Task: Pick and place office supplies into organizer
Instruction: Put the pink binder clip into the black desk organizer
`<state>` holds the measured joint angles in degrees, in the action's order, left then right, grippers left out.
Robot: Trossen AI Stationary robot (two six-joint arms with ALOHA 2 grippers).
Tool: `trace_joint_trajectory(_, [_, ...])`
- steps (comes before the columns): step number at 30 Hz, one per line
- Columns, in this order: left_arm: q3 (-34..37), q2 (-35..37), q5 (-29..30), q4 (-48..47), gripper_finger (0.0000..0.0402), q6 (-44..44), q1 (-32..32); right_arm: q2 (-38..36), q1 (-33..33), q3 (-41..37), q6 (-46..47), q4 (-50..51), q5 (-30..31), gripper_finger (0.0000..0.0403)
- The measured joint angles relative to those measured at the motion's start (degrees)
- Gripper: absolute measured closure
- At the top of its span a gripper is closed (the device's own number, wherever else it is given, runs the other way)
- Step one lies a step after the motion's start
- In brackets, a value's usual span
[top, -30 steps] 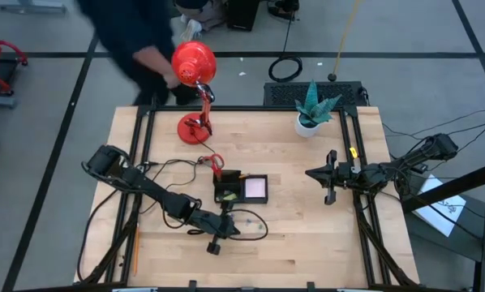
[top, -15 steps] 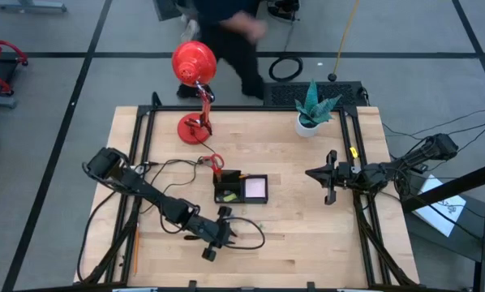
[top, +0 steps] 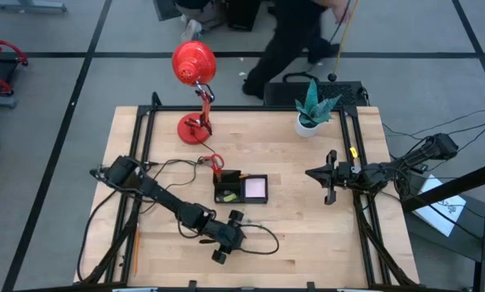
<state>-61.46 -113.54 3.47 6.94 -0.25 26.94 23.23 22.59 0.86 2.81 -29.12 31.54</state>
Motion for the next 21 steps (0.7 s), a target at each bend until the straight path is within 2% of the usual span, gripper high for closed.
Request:
trace_joint_trajectory(4, [-1.26, 0.75, -1.08, -5.59, 0.0204, 4.98, -1.16, 0.33, 0.00, 0.00, -0.02, 0.31, -0.04, 0.0403])
trace_joint_trajectory(8, [-3.12, 1.69, -9.84, -9.65, 0.0204, 11.39, -2.56, 0.37, 0.00, -0.01, -0.01, 0.33, -0.06, 0.0403])
trace_joint_trajectory(10, [-4.75, 1.71, -11.02, -12.97, 0.0204, 11.61, -2.97, 0.37, 0.00, 0.00, 0.13, 0.26, -0.06, 0.0403])
trace_joint_trajectory(16, [-6.16, 1.73, -8.79, -17.66, 0.0204, 10.62, -4.11, 0.37, 0.02, -0.02, 0.15, 0.25, -0.05, 0.0403])
trace_joint_trajectory(21, [-6.13, 1.73, 2.90, -20.04, 0.0204, 1.22, -4.22, 0.37, 0.00, 0.00, 0.42, 0.26, -0.06, 0.0403])
